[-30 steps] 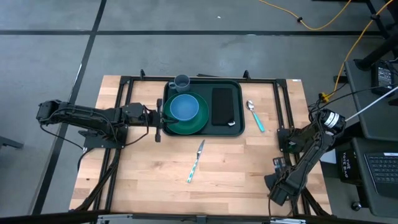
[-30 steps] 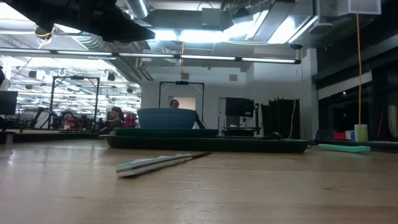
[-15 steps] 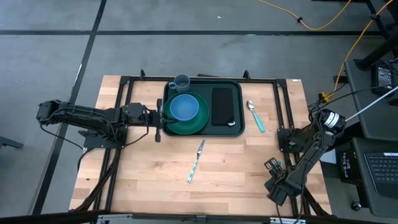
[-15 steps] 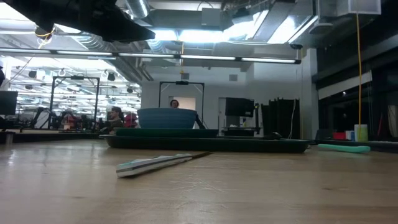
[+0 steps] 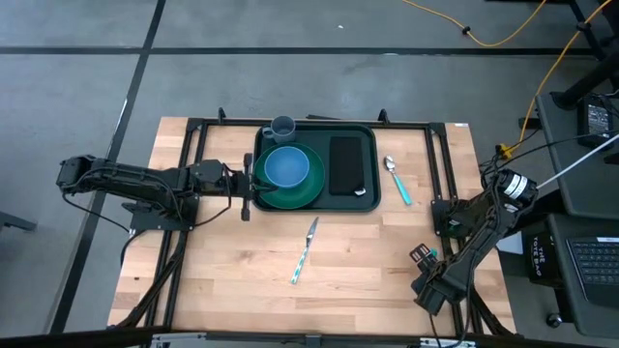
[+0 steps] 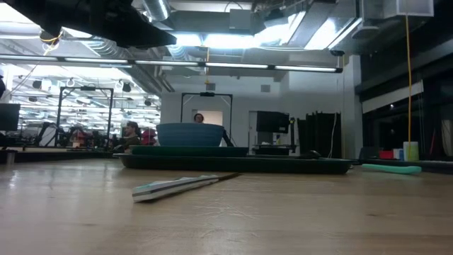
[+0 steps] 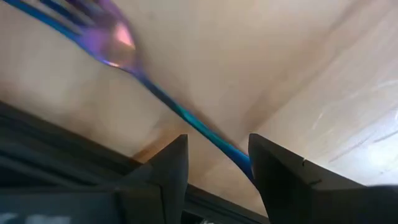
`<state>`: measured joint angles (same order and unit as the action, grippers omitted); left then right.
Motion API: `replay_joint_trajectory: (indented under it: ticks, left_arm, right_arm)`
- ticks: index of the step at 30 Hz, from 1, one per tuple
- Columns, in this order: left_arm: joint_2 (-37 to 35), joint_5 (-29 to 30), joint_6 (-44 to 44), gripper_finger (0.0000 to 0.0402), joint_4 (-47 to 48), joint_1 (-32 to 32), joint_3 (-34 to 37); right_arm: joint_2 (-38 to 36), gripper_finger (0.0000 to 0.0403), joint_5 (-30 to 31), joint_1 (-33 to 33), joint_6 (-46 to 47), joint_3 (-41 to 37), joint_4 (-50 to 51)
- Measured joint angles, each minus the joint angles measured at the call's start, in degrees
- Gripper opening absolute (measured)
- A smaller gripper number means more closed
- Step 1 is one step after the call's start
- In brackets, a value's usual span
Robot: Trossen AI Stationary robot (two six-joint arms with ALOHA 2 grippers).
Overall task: Set up tray
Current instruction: Put the blue fork on top of the black napkin on the green tray
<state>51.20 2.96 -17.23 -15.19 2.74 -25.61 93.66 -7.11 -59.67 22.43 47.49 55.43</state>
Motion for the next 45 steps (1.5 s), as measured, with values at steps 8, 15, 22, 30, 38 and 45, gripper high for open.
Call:
replay_joint_trajectory:
  ticks: [8, 15, 22, 30, 38, 45]
  left_arm:
    - [0.00, 0.00, 0.17, 0.0005, 0.01, -0.01, 0.00]
    - [0.00, 0.00, 0.15, 0.0002, 0.01, 0.00, 0.00]
    - [0.00, 0.00, 0.15, 0.0005, 0.01, 0.00, 0.00]
    - [0.00, 0.00, 0.14, 0.0001, 0.01, 0.00, 0.00]
    - [0.00, 0.00, 0.13, 0.0005, 0.01, -0.01, 0.00]
    - [0.00, 0.00, 0.13, 0.0002, 0.01, 0.00, 0.00]
  right_arm:
    - [-0.30, 0.0171, 0.30, 0.03, 0.58, -3.13, -3.91]
    - [-0.30, 0.0163, 0.31, -0.01, 1.92, -3.31, -5.20]
    - [-0.27, 0.0127, 1.43, 0.06, 4.29, -3.33, -5.52]
    - [-0.16, 0.0088, 0.70, 1.92, 16.23, -3.35, -5.63]
    - [-0.12, 0.0058, 1.55, 2.09, 17.69, -3.33, -5.93]
    - [-0.10, 0.0055, 2.29, 2.09, 17.57, -3.33, -5.89]
